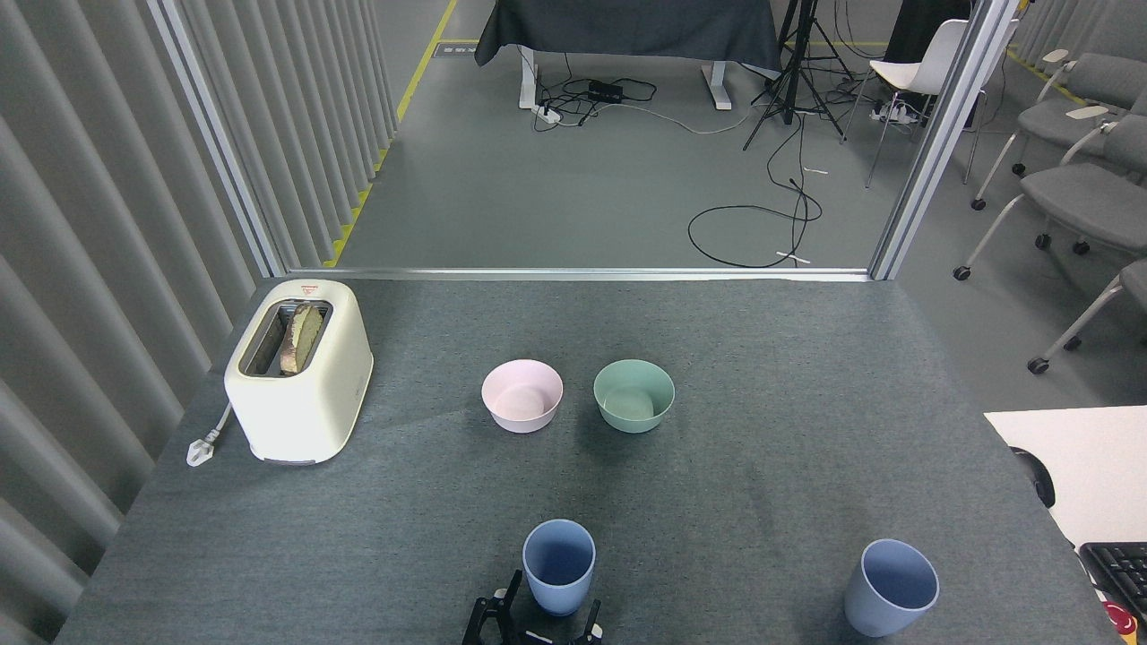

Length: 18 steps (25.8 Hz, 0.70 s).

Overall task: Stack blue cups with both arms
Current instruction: 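Move the held blue cup toward the table center and release it, then grasp the other blue cup with the right gripper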

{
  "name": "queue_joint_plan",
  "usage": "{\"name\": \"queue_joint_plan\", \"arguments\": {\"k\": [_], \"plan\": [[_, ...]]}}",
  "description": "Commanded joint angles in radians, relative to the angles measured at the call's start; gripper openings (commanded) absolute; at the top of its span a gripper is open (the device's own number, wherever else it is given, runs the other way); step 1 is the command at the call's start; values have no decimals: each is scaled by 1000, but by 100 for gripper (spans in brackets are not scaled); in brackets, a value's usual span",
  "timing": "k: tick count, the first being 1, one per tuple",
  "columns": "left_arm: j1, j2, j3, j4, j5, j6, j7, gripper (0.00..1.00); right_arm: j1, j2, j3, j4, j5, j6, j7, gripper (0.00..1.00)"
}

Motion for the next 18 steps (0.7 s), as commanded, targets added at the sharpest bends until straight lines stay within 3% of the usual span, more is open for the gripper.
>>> {"name": "queue_joint_plan", "arguments": {"k": [1,10,18], "plan": [[52,5,4,-21,-3,5,0,100,0,0,0,0,0,0,0,100],[162,13,60,-146,0,17,0,100,1,0,-1,2,0,1,0,100],[372,103,165,-421,6,16,-9,100,3,0,-47,11,-5,1,8,100]]}}
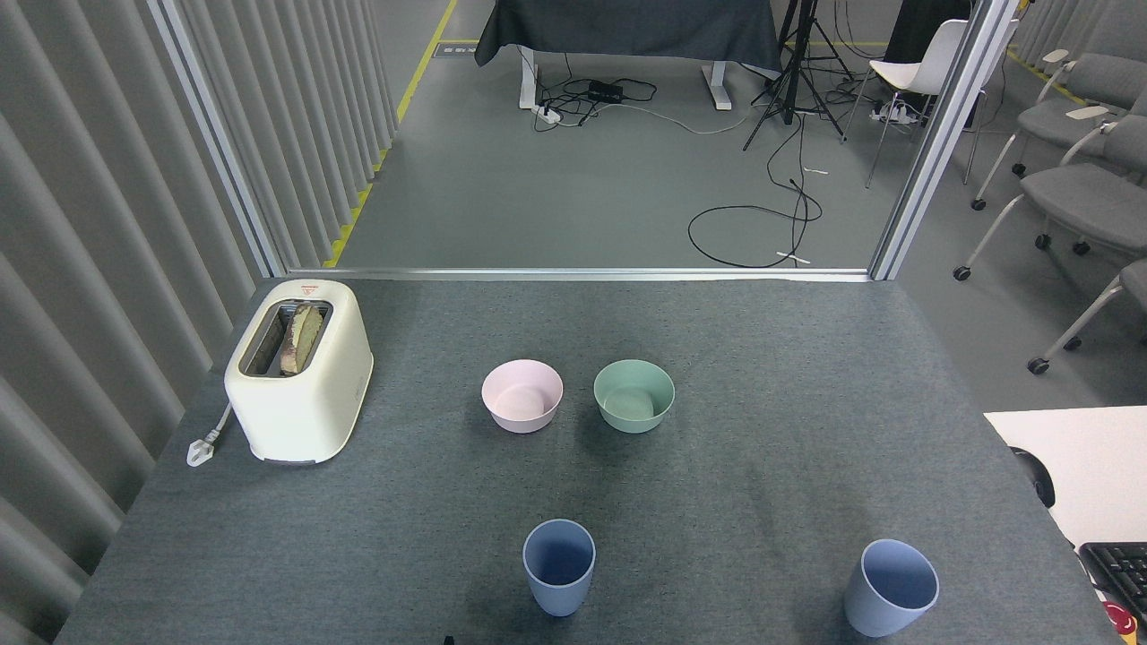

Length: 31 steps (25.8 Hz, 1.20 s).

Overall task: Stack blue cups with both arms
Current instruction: 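Grasp the other blue cup with the right gripper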

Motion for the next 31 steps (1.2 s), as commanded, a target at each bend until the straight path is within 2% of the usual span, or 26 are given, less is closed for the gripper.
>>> {"name": "queue_joint_plan", "arguments": {"k": [1,7,12,15,18,21,31], "plan": [[75,38,53,-106,3,-1,-7,100,-3,0,-50,8,-3,-1,14,100],[86,48,153,-135,26,-13,-12,100,-38,-2,-121,73,-6,1,73,100],[78,55,154,-134,43,-13,-12,100,-98,-11,-141,105,-3,-2,80,100],[78,55,154,-129,43,-13,-12,100,-147,-13,-141,135,-1,-1,140,100],[80,55,156,-127,43,-13,-12,100,-174,-16,-141,151,2,-1,146,100],[80,55,156,-126,43,-13,-12,100,-204,-39,-139,158,2,1,151,100],[67,55,156,-126,43,-15,-12,100,-222,-43,-141,181,0,1,154,100]]}}
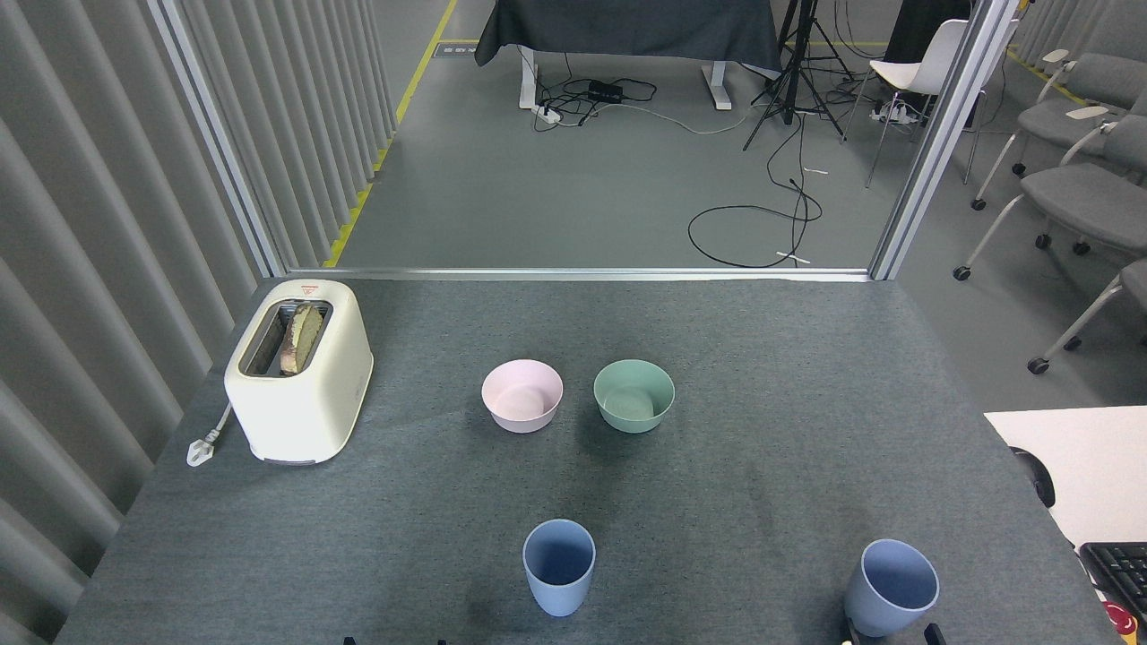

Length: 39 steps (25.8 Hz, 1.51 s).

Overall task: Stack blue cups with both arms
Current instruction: 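Grasp the other blue cup with the right gripper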

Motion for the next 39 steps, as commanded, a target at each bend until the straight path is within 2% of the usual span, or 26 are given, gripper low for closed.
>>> {"name": "queue_joint_plan", "arguments": {"k": [1,31,32,35,39], "plan": [[-6,0,0,0,0,-2,0,100,-9,-1,0,5,0,0,0,100],[-4,0,0,3,0,-2,2,100,-142,-60,11,98,0,-2,35,99],[-6,0,0,3,0,-2,2,100,-142,-60,12,100,2,-2,34,97],[-6,0,0,5,0,-2,0,100,-139,-57,14,98,6,-5,31,78],[-7,0,2,5,0,-2,2,100,-133,-57,14,97,8,-11,26,66]]}}
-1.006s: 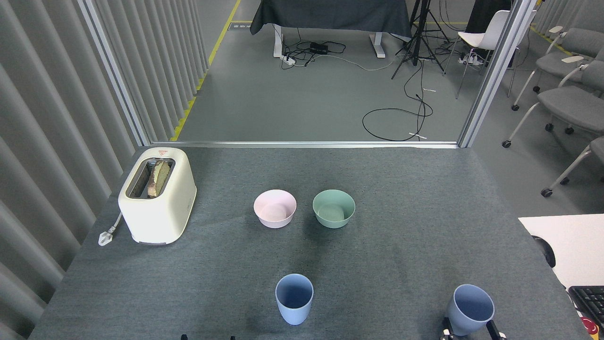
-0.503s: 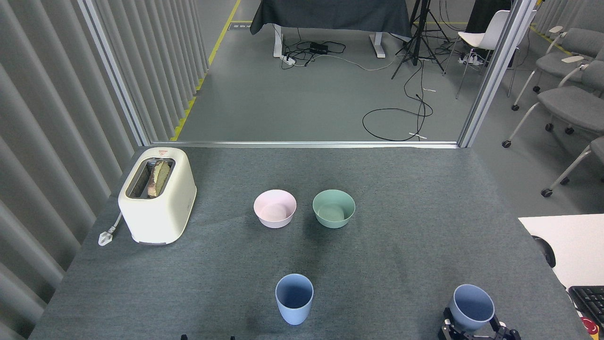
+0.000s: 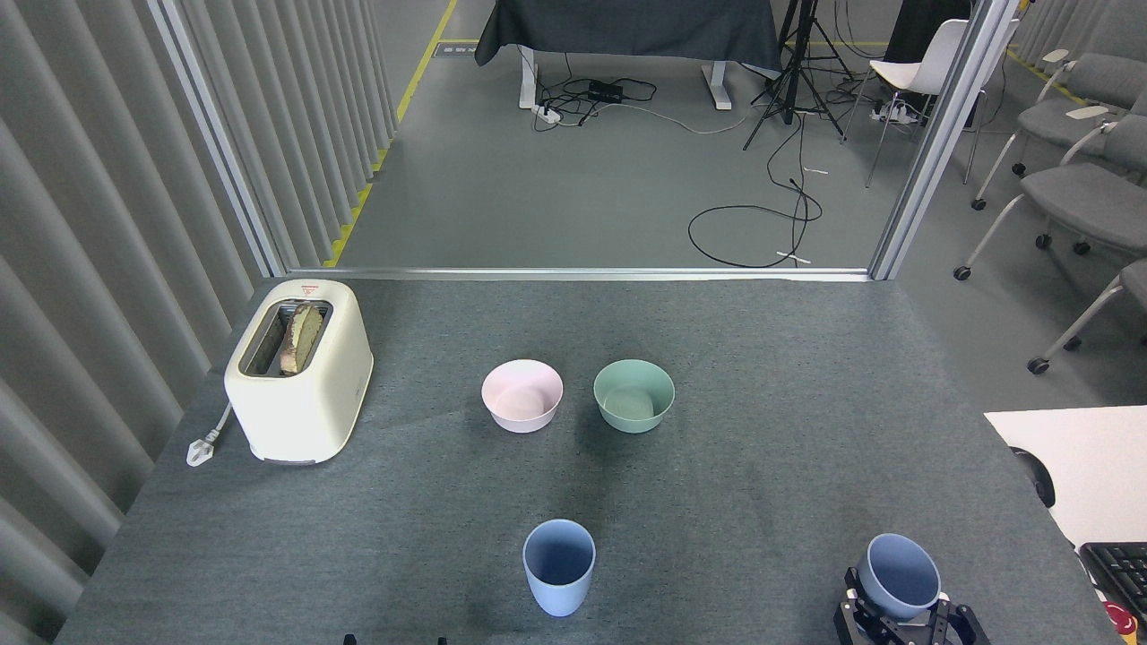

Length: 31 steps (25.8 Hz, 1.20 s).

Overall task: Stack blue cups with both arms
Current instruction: 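Grasp the other blue cup with the right gripper, then carry the held blue cup over the first blue cup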

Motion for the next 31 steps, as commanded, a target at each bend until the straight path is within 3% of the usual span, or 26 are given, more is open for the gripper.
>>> {"name": "queue_joint_plan", "arguments": {"k": [1,7,11,16,22,26,31], "plan": [[-1,0,1,0,0,0,-2,100,5,2,0,-14,-3,-10,-10,65],[2,0,1,0,0,2,0,100,-19,4,15,-130,2,-33,3,63],[0,-2,1,0,0,5,0,100,-137,19,170,-136,57,1,91,64],[0,-2,5,0,0,8,0,100,-245,126,373,-135,143,62,145,64],[-17,-2,5,2,2,3,0,100,-232,241,529,-163,233,60,156,65],[-21,-2,5,16,2,3,0,100,-223,264,603,-166,247,62,157,65],[-21,-2,5,17,2,5,0,100,-165,277,615,-179,264,59,159,68]]}}
